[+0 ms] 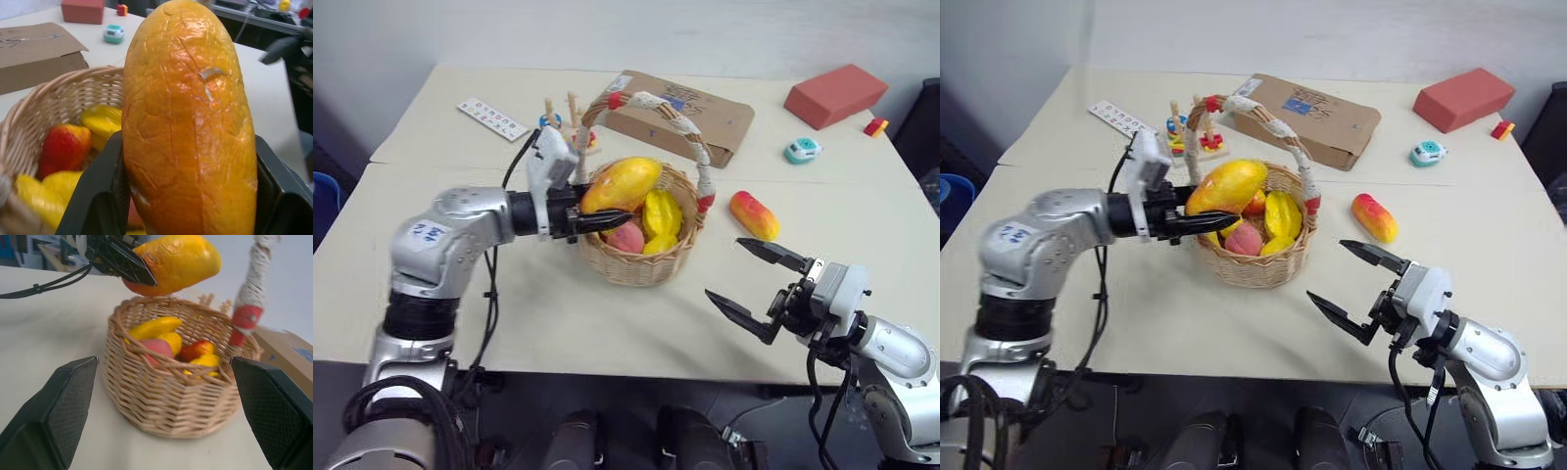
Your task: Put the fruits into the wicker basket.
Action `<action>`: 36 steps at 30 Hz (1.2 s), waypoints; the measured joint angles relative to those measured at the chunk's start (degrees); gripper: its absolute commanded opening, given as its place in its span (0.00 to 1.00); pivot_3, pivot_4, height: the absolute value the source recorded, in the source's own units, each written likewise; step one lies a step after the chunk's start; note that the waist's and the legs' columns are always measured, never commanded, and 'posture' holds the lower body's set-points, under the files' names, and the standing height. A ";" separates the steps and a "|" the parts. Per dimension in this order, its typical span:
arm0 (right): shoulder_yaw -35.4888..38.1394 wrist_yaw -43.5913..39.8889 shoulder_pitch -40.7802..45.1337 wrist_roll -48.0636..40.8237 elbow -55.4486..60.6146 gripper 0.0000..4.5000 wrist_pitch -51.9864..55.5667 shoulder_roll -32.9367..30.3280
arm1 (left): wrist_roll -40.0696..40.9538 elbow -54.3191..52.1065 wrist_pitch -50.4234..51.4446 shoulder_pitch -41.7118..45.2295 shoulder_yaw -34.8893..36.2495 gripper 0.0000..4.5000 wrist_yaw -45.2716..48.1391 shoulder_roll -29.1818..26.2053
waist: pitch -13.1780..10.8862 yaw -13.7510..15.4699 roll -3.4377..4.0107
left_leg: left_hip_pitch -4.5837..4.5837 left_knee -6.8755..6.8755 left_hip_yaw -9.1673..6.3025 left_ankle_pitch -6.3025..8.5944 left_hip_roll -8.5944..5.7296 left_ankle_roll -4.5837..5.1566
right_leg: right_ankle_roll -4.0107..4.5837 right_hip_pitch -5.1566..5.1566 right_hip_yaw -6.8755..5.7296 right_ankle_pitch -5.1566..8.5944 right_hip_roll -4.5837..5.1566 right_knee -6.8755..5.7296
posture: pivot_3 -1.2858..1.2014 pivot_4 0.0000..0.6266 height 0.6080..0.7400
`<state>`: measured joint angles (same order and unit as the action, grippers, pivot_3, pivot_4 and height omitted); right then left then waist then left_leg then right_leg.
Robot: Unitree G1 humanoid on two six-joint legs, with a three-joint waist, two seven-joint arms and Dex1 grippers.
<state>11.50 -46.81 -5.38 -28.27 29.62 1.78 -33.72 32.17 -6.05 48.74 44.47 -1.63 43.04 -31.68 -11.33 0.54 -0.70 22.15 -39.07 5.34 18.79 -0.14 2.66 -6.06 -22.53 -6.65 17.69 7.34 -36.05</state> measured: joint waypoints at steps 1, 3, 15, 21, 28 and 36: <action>0.03 0.55 -0.33 0.16 0.41 1.00 0.11 0.01 | 0.18 0.12 0.53 0.00 0.05 0.74 -0.01 0.28 | 0.00 -0.09 0.00 | 0.02 0.00 -0.01 -0.01 0.04 -0.02 | 0.00 0.00 -0.02 0.00 -0.02 0.02 | 0.52 0.24 1.00; 0.06 1.34 -1.17 0.41 1.59 1.00 0.12 0.08 | 0.17 -0.01 0.46 0.00 0.02 0.86 0.61 0.20 | 0.00 -0.07 0.00 | 0.01 -0.01 -0.02 -0.03 0.04 -0.04 | 0.00 0.03 -0.02 0.00 -0.02 0.03 | 0.52 0.24 1.00; 15.49 1.09 -22.23 1.75 -9.59 1.00 -12.22 6.44 | 1.22 -0.66 -22.19 -13.42 12.64 0.99 18.82 -9.76 | 0.00 0.69 0.01 | -0.03 -0.02 -0.02 -0.03 -0.04 0.00 | 0.00 0.12 0.02 0.00 0.04 0.13 | 0.52 0.24 1.00; 22.76 -2.98 -21.69 1.06 -27.35 1.00 -19.18 4.87 | 6.26 -0.35 -19.18 -15.06 22.66 0.99 25.42 -22.84 | -0.07 0.43 0.22 | -0.70 0.12 0.04 0.02 0.00 -0.05 | 0.03 0.61 0.21 0.02 0.20 0.33 | 0.52 0.24 1.00; 18.38 -6.48 2.85 -1.48 -38.97 1.00 -10.84 -6.67 | 5.96 7.32 -19.08 -14.26 22.56 0.99 30.30 -26.30 | -0.21 -2.00 0.51 | -1.08 0.15 0.11 0.11 0.18 -0.17 | 0.11 0.82 0.30 0.08 0.26 0.24 | 0.52 0.24 1.00; -4.31 -4.52 43.07 9.63 -55.07 1.00 16.78 -13.15 | 5.62 9.57 -19.26 -11.03 19.15 0.99 31.55 -26.55 | -0.22 -2.50 0.55 | -0.55 0.07 0.27 0.06 0.26 -0.25 | 0.27 0.14 0.32 0.16 0.16 -0.32 | 0.52 0.24 1.00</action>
<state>7.19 -51.33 37.69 -18.64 -25.45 18.56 -46.88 37.79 3.52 29.48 33.44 17.52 74.59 -58.23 -11.54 -1.96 -0.15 21.60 -39.00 5.62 18.86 0.12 2.41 -5.79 -22.39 -6.33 17.85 7.50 -36.37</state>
